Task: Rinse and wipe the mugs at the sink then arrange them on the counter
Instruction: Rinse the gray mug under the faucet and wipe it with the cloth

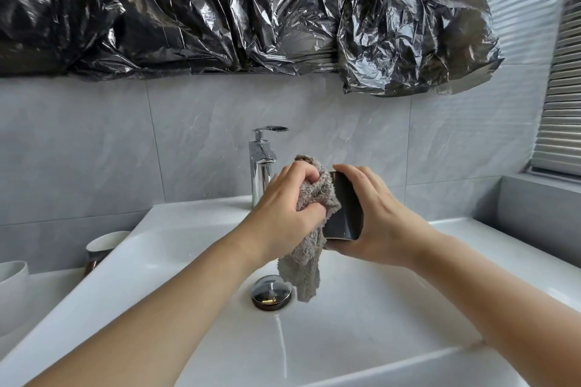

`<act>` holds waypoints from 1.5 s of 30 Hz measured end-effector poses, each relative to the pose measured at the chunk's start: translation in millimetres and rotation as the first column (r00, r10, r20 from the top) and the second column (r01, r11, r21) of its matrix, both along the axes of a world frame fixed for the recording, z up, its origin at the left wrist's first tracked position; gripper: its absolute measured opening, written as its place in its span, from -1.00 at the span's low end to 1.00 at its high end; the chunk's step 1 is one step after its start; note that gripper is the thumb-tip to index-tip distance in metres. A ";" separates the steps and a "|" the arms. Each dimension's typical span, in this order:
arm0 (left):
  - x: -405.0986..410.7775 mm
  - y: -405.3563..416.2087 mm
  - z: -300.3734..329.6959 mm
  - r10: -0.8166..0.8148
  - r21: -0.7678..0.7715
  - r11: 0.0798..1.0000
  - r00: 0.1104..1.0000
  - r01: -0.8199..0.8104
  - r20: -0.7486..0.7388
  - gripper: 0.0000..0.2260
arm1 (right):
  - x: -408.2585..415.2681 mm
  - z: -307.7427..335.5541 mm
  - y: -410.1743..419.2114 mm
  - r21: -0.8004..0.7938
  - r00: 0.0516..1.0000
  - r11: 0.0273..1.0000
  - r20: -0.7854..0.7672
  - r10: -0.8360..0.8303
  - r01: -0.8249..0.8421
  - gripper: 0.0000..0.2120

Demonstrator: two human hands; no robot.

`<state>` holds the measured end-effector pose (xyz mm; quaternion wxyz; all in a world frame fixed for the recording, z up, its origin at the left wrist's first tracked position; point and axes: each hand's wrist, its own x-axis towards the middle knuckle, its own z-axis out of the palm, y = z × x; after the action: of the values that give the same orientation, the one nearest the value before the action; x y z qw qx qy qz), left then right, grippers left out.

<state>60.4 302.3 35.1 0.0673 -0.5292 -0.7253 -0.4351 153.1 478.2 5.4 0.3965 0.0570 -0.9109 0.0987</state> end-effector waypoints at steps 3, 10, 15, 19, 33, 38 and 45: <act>-4.8 -7.0 8.8 -0.012 -0.085 0.996 0.999 0.015 0.043 -0.74 | 2.0 1.4 -2.3 0.069 1.000 0.997 -0.016 0.021 -0.019 0.04; -7.4 -14.5 13.6 -0.287 0.157 0.957 0.876 0.245 0.388 -0.75 | 4.4 -3.9 -3.1 -0.040 0.994 0.993 0.019 0.108 -0.108 0.05; -9.6 -24.2 17.1 -0.355 0.334 0.922 0.774 0.196 0.525 -0.78 | 3.6 -2.0 -6.4 -0.372 0.960 0.904 0.094 0.263 -0.211 -0.05; -12.6 -11.5 9.1 -0.037 0.303 0.953 0.990 -0.006 0.138 -0.75 | 1.8 -1.3 -5.4 -0.413 0.978 0.897 0.059 0.200 -0.158 0.00; -5.5 1.7 1.4 0.115 0.264 0.963 0.974 -0.061 -0.194 -0.77 | 1.0 1.4 -6.6 -0.238 0.990 0.967 0.089 0.110 -0.086 -0.01; 9.1 -1.8 -7.0 -0.125 0.039 0.989 0.937 0.145 -0.327 -0.77 | 2.2 -1.2 0.3 -0.166 0.991 0.981 0.073 0.116 -0.102 0.00; 1.7 1.7 8.2 0.084 0.065 0.993 0.975 -0.099 0.207 -0.89 | 0.5 -1.2 -8.2 -0.106 0.986 0.991 0.132 0.101 -0.087 0.04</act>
<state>62.2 304.0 43.3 0.0323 -0.4449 -0.7351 -0.5106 153.6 470.0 4.2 0.3301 0.0732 -0.9263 0.1664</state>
